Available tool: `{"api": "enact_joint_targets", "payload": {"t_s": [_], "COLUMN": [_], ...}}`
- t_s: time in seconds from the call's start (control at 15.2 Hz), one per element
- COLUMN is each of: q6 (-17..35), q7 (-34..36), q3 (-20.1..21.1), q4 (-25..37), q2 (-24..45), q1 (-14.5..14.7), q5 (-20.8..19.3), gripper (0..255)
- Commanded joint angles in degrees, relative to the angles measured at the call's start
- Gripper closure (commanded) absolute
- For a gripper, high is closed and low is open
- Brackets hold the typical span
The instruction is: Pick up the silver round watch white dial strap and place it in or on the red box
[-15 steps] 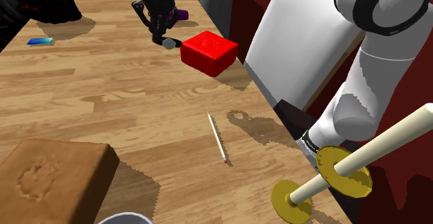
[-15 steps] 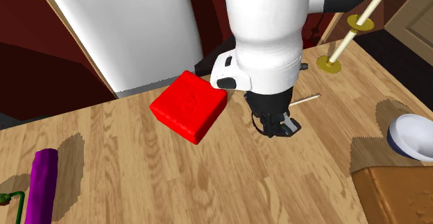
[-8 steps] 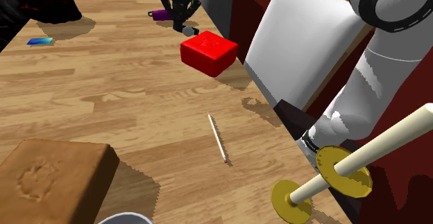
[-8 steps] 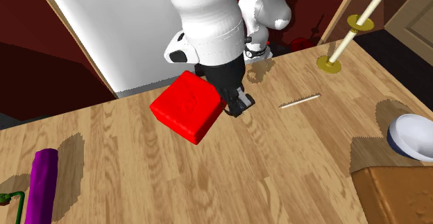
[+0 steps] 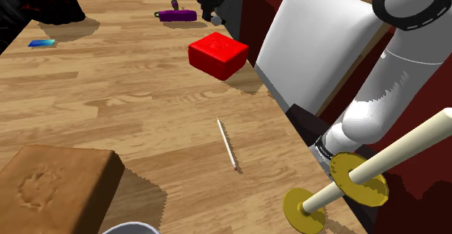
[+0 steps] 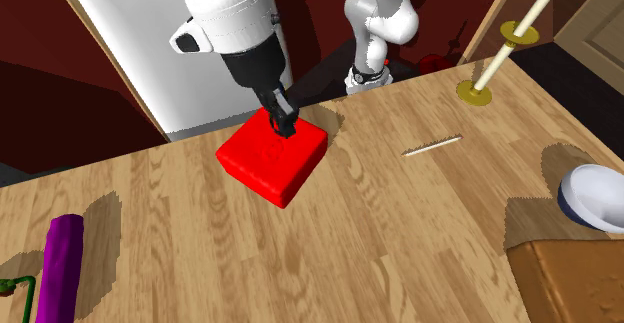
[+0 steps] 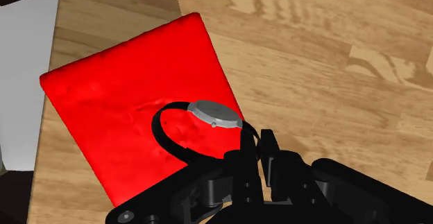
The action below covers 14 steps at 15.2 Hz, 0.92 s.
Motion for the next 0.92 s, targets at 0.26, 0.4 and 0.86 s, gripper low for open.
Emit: {"api": "enact_joint_targets", "payload": {"t_s": [0.26, 0.4, 0.86], "q6": [1.1, 2.7, 8.1], "q7": [-4.6, -5.0, -6.4], "q3": [-1.8, -1.8, -1.8], "q4": [-3.1, -5.2, -11.5], "q2": [-0.9, -1.2, -2.1], "q1": [-2.4, -2.4, -2.4], "q5": [0.3, 0.4, 0.7], "gripper": [255, 255, 255]}}
